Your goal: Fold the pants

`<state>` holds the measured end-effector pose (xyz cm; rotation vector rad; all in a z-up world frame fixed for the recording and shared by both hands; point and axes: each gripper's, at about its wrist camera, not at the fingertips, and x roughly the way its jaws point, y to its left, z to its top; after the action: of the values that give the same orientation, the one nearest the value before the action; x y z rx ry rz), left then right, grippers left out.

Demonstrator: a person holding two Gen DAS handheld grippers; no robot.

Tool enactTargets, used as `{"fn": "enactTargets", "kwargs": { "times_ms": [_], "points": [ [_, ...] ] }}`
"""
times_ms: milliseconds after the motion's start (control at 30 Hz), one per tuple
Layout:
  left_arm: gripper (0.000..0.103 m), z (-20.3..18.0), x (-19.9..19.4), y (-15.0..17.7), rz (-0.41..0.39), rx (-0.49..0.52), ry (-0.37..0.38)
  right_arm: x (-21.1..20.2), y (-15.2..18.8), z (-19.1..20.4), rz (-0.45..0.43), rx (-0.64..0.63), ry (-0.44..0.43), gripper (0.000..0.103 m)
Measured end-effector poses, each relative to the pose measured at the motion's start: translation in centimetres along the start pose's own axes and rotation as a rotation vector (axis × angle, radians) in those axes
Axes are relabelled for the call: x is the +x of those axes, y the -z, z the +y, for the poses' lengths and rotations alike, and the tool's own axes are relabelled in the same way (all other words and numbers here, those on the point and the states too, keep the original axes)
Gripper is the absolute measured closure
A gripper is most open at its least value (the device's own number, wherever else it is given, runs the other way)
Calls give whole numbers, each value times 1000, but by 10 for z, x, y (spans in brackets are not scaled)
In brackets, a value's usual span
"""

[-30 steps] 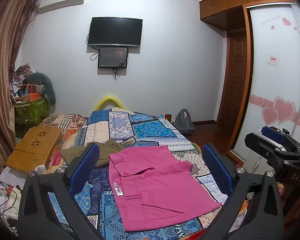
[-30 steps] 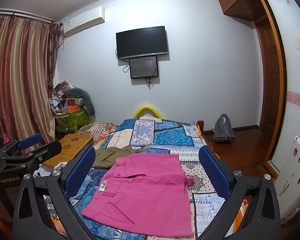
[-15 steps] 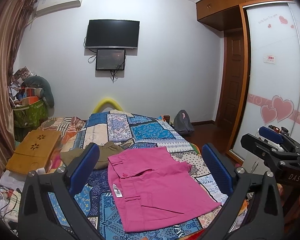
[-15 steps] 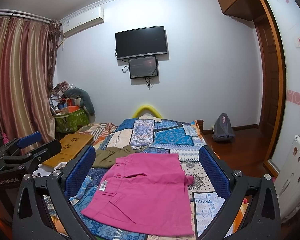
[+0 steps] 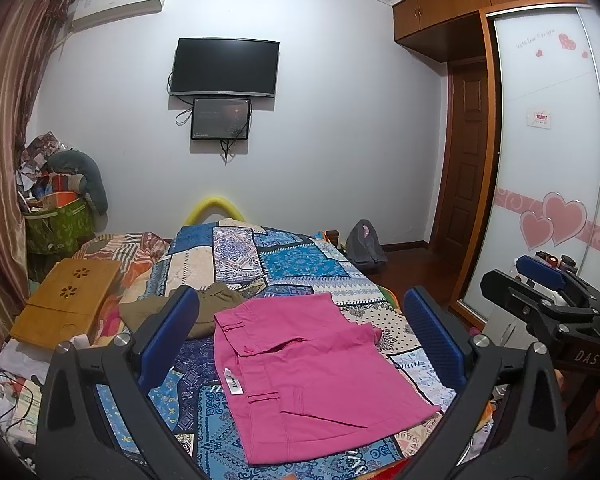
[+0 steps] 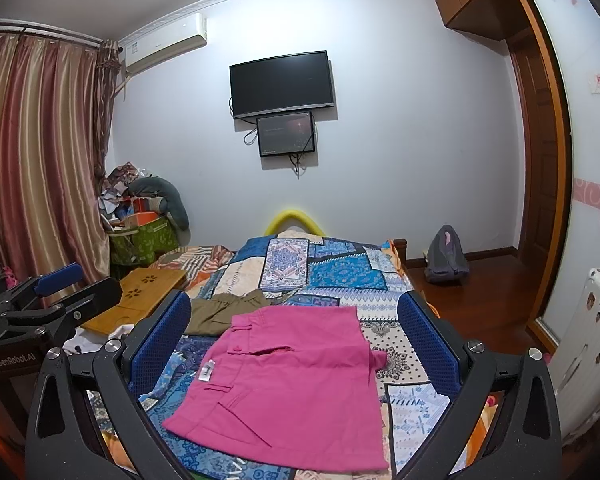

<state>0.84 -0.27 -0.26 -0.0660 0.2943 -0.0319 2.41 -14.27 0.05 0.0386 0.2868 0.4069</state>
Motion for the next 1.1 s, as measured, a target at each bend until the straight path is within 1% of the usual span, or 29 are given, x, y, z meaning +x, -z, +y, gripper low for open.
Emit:
{"fn": "enactTargets", "kwargs": {
  "times_ms": [733, 867, 1000, 1100],
  "points": [
    [0, 6, 10, 5, 25, -5, -16, 10, 4, 1, 30, 7, -7, 0],
    [0, 11, 19, 10, 45, -5, -32, 21, 9, -2, 57, 18, -3, 0],
    [0, 20, 38, 18, 85, 1, -62, 43, 16, -10, 108, 23, 10, 0],
    [0, 29, 58, 22, 116, 13, -112, 64, 21, -22, 149, 17, 47, 0]
  ]
}}
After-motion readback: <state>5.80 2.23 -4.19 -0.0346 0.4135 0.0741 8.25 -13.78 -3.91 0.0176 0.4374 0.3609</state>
